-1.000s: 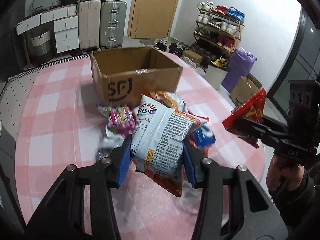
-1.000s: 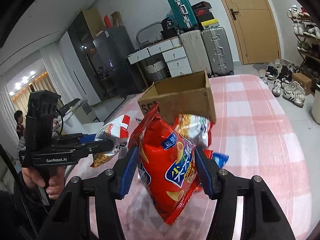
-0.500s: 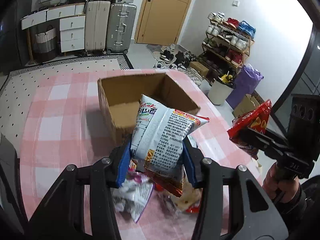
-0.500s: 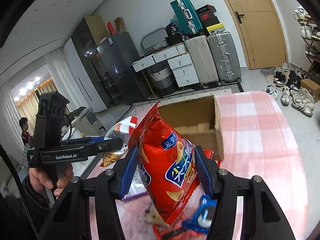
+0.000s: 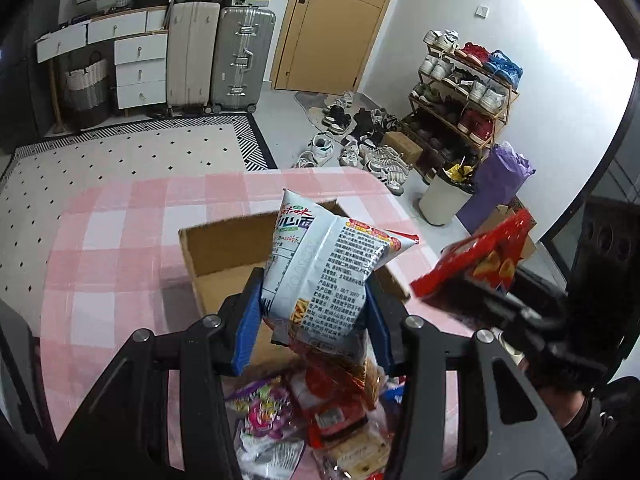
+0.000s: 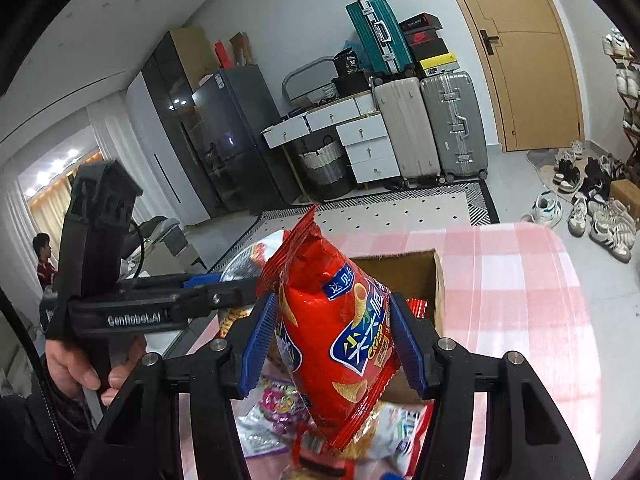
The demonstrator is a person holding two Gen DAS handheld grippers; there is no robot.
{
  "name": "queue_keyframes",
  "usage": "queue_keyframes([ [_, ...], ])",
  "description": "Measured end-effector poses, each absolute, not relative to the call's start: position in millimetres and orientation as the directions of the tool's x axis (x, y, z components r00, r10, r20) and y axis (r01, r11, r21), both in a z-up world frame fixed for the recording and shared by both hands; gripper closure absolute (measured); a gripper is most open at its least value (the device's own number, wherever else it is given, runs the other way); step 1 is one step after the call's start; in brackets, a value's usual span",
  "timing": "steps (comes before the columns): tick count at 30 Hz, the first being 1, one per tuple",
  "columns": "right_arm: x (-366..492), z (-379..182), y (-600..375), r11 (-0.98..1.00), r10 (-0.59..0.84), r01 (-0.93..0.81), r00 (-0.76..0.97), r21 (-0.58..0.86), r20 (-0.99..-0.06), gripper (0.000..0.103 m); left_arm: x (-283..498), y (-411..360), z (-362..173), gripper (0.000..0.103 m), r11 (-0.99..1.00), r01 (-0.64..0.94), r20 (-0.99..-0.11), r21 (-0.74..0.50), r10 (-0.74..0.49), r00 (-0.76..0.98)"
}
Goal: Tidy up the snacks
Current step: 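Carry both bags over the box and open both tools to drop them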
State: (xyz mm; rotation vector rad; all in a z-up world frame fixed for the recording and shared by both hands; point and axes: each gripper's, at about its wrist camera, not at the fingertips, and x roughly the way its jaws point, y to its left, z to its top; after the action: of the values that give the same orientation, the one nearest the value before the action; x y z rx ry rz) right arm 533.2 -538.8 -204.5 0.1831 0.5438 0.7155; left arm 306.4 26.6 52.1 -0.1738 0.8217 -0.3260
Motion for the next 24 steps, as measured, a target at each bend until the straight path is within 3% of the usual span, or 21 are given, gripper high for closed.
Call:
queue_keyframes([
  [7,564,-211,-523,0.766,0.641,-0.559,0.627,0.317,-0.442,0.046,349,34,48,0.059,0.943,0.187,-0.708,-0.275,-0.33,0.625],
  [19,609,-249,-501,0.78,0.622,-0.535,0.606,0.325,-0.496,0.045,375,44,-13,0.058,0.943,0.151,-0.756,-0.295,-0.327,0.567],
  [21,614,-255,-496,0.785,0.615,-0.533,0.601,0.317,-0.511,0.042,376,41,-22,0.048,0.947,0.137,-0.77,-0.29,-0.316,0.554],
  [22,616,-256,-494,0.792,0.604,-0.529,0.606,0.304,-0.518,0.038,378,41,-25,0.03,0.949,0.131,-0.777,-0.286,-0.309,0.548],
  [23,616,-258,-491,0.796,0.597,-0.533,0.612,0.287,-0.519,0.023,375,40,-31,0.019,0.95,0.129,-0.778,-0.285,-0.308,0.547],
  [24,615,-259,-490,0.795,0.596,-0.54,0.618,0.274,-0.512,0.012,375,41,-31,0.019,0.95,0.124,-0.772,-0.286,-0.305,0.557],
])
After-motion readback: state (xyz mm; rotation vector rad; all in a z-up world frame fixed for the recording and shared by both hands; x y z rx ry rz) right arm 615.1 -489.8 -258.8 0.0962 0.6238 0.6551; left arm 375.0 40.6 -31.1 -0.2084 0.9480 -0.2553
